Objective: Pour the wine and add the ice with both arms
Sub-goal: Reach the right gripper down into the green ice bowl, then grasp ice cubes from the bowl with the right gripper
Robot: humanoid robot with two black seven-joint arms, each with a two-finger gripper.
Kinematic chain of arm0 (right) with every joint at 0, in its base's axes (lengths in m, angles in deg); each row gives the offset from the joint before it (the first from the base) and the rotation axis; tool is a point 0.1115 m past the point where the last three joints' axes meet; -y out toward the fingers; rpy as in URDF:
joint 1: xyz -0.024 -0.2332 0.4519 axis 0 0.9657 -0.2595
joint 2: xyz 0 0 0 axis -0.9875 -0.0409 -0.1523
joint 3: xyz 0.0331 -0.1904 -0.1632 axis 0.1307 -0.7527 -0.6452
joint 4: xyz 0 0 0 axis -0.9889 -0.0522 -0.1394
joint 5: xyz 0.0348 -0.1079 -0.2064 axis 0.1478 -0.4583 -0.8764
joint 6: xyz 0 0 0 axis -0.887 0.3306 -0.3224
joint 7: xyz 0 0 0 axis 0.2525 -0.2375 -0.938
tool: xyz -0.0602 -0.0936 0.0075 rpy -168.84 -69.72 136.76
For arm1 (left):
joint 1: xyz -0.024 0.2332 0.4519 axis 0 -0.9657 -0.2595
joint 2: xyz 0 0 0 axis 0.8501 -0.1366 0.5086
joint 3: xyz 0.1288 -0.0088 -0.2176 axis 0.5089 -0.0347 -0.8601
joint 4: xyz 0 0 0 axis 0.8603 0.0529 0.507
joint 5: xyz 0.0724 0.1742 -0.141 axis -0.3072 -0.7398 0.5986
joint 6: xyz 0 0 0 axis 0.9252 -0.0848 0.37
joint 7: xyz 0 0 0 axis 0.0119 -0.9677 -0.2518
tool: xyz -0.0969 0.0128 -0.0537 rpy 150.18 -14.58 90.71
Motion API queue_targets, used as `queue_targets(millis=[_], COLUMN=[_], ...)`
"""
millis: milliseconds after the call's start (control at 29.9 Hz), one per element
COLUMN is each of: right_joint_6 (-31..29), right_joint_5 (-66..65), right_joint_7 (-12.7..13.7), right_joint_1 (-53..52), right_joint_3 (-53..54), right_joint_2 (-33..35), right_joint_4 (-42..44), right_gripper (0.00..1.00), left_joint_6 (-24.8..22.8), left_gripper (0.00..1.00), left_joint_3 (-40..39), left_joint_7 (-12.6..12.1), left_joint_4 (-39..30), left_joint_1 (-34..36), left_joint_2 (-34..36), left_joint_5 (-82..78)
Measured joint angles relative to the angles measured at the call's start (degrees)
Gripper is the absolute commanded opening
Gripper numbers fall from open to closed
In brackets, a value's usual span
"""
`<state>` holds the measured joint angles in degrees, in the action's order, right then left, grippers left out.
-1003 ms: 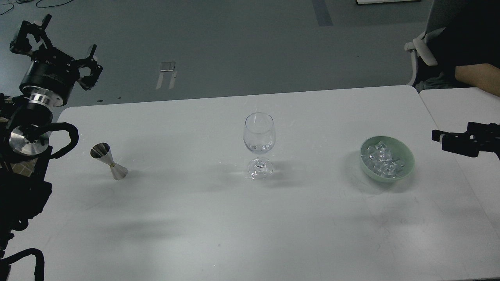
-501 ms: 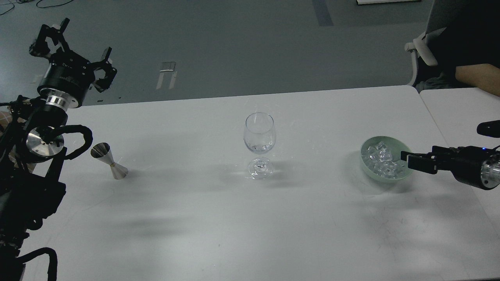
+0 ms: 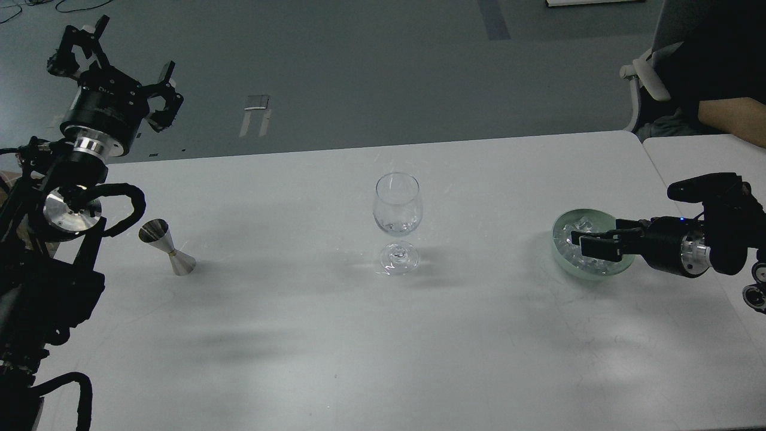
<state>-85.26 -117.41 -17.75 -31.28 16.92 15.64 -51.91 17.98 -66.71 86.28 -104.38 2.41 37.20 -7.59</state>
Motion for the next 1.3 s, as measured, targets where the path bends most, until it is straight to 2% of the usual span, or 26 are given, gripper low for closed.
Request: queue_targets(millis=[33, 67, 100, 134, 234, 334, 1304], right_joint_6=[0.0, -0.1, -0.1, -0.1, -0.1, -0.1, -0.3], right_joint_5=[0.0, 0.0, -0.1, -0.1, -0.1, -0.1, 0.0], right_joint_7=[0.0, 0.1, 0.1, 0.1, 0.1, 0.1, 0.5], right_joint_1=[0.0, -0.1, -0.1, -0.1, -0.1, 0.0, 0.4], right_joint_3=[-0.2, -0.3, -0.4, -0.4, -0.5, -0.5, -0.6], right_joint_2=[0.0, -0.1, -0.1, -0.1, -0.1, -0.1, -1.6], right_joint_4=[0.1, 0.1, 0.2, 0.3, 0.6, 0.8, 1.6], right_gripper=[0.93, 0.86, 0.86, 0.75, 0.64, 0.57, 0.53], left_joint_6=[0.0, 0.0, 0.0, 0.0, 0.0, 0.0, 0.0], left_gripper=[0.98, 0.98, 0.98, 0.98, 0.98, 0.98, 0.98], left_joint_3=[0.0, 0.0, 0.0, 0.0, 0.0, 0.0, 0.0], left_joint_7=[0.0, 0.0, 0.0, 0.0, 0.0, 0.0, 0.0], left_joint_4=[0.0, 0.0, 0.0, 0.0, 0.0, 0.0, -1.4], left_joint_1=[0.0, 0.1, 0.1, 0.1, 0.1, 0.1, 0.0], left_joint_2=[0.0, 0.0, 0.0, 0.0, 0.0, -0.4, -0.2], left_joint_5=[0.0, 0.0, 0.0, 0.0, 0.0, 0.0, 0.0])
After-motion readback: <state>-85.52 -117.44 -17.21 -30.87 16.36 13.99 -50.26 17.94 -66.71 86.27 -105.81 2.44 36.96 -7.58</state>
